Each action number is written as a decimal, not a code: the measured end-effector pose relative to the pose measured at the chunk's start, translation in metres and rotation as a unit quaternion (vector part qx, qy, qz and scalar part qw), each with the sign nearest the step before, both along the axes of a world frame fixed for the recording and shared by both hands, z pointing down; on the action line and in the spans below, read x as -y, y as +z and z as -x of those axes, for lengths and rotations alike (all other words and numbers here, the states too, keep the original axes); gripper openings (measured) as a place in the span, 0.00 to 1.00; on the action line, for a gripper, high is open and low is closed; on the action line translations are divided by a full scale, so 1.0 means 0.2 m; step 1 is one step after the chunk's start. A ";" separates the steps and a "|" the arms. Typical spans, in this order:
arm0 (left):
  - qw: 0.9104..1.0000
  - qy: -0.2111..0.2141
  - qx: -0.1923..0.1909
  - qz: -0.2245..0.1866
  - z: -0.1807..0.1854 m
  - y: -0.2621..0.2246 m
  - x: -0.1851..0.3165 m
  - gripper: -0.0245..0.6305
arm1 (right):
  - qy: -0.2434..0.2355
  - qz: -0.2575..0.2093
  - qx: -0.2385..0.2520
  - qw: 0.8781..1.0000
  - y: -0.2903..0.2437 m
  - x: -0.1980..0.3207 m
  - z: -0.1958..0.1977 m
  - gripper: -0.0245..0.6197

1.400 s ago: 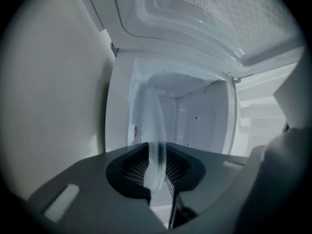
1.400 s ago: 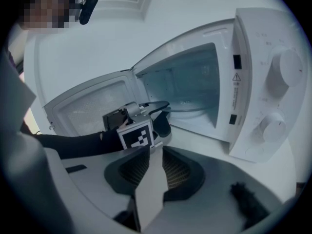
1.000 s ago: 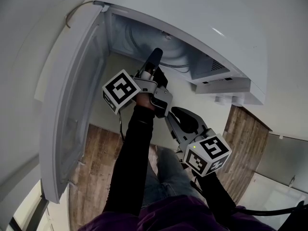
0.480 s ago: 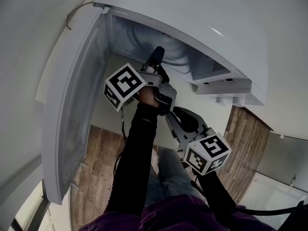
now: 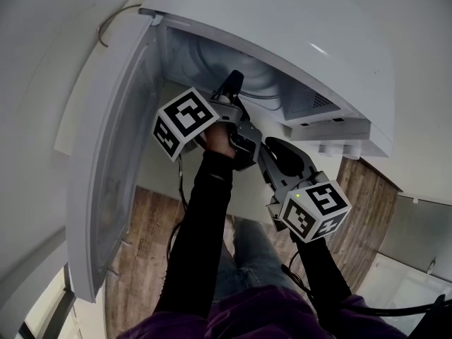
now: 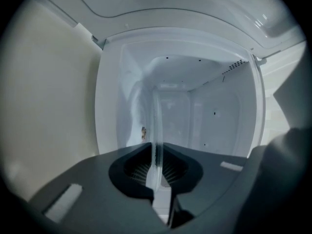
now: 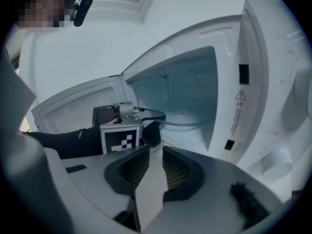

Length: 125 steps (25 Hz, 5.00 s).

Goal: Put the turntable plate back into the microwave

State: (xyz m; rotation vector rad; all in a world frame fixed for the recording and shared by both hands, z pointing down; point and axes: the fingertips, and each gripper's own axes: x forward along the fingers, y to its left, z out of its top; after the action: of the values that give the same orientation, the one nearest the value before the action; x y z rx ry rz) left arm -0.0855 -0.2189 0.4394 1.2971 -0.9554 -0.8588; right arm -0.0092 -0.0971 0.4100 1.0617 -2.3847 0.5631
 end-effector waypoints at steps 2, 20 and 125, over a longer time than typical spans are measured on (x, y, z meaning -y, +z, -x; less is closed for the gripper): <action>1.000 -0.001 -0.006 0.000 0.00 0.00 0.00 0.09 | 0.000 -0.014 -0.005 1.000 -0.01 0.06 0.01 0.18; 1.000 0.005 -0.011 0.005 0.00 0.00 0.00 0.07 | 0.022 -0.025 -0.010 0.999 0.06 0.36 0.11 0.17; 0.970 0.240 -0.025 0.000 -0.24 0.07 -0.18 0.10 | 0.413 0.150 0.422 0.793 0.18 0.46 -0.24 0.09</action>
State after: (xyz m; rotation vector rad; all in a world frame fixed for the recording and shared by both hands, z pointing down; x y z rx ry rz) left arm -0.0367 -0.1823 0.4531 1.4191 -0.5617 -0.5110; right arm 0.0380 -0.1888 0.4453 1.9799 -2.1720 2.0099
